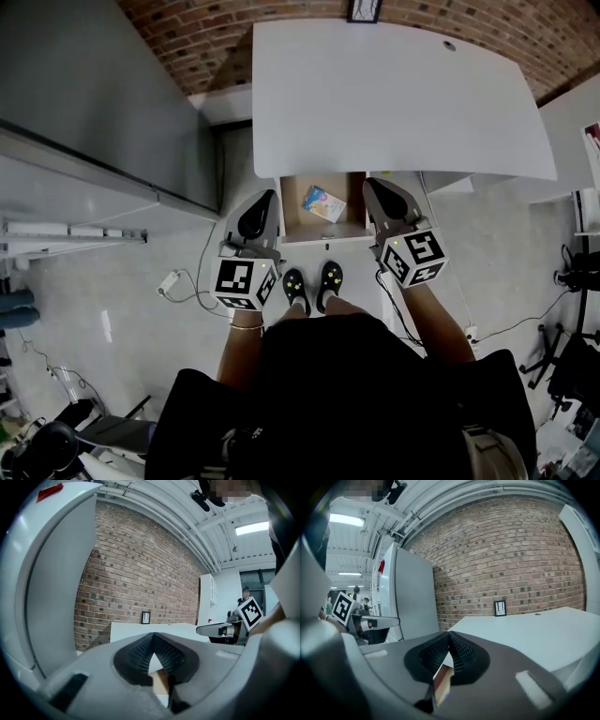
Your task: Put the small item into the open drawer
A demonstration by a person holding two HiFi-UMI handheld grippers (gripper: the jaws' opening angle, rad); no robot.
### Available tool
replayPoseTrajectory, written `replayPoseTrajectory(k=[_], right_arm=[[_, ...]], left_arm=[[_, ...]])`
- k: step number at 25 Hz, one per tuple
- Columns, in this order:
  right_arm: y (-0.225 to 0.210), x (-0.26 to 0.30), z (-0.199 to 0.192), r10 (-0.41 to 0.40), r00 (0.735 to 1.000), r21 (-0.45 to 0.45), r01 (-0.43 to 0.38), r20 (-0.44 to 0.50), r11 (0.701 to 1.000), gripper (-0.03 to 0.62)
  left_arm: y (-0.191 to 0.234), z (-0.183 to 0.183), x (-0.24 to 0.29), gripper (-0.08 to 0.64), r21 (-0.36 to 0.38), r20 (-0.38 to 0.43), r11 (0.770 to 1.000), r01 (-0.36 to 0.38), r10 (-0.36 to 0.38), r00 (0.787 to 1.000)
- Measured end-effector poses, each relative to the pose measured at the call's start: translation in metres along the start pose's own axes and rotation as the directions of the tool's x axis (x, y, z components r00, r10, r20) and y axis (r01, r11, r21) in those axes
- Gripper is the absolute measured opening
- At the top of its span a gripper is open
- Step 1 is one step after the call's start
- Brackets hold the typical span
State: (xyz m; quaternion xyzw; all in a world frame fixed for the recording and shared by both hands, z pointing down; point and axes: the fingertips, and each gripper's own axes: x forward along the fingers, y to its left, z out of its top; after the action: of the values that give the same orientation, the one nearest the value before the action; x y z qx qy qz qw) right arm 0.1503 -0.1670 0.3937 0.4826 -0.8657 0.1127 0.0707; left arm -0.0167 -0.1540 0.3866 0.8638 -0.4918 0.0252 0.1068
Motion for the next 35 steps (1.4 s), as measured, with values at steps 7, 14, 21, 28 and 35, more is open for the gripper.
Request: replayPoseTrajectory(k=[7,14,21,28,35], right_arm=[[0.003,-0.011,0.018,0.009,0.999,-0.008,-0.009,0.034,1.0,0.009],[0.005,-0.017,0.022,0.014,0.999,0.001,-0.014,0.047,1.0,0.009],[0.005,-0.019,0.028,0.02,0.998,0.009,-0.02,0.052,1.0,0.009],[0.003,-0.023,0.031,0.013,0.998,0.006,-0.013,0.058,1.0,0.009],[0.007,-0.021,0.03,0.028,0.999,0.001,-0.028,0.047,1.0,0.009]], left_arm=[[-0.011,0.012,-0.002,-0.003,0.03,0.012,0.999,0.022,-0.022,1.0],[-0.017,0.017,0.001,-0.003,0.031,0.0,0.999,0.034,-0.034,0.999],[-0.021,0.027,0.005,-0.003,0.046,0.012,0.998,0.046,-0.046,0.999],[-0.032,0.03,0.009,-0.003,0.058,0.013,0.996,0.068,-0.069,0.998],[-0.026,0.033,0.006,-0.003,0.06,0.02,0.997,0.058,-0.06,0.998]])
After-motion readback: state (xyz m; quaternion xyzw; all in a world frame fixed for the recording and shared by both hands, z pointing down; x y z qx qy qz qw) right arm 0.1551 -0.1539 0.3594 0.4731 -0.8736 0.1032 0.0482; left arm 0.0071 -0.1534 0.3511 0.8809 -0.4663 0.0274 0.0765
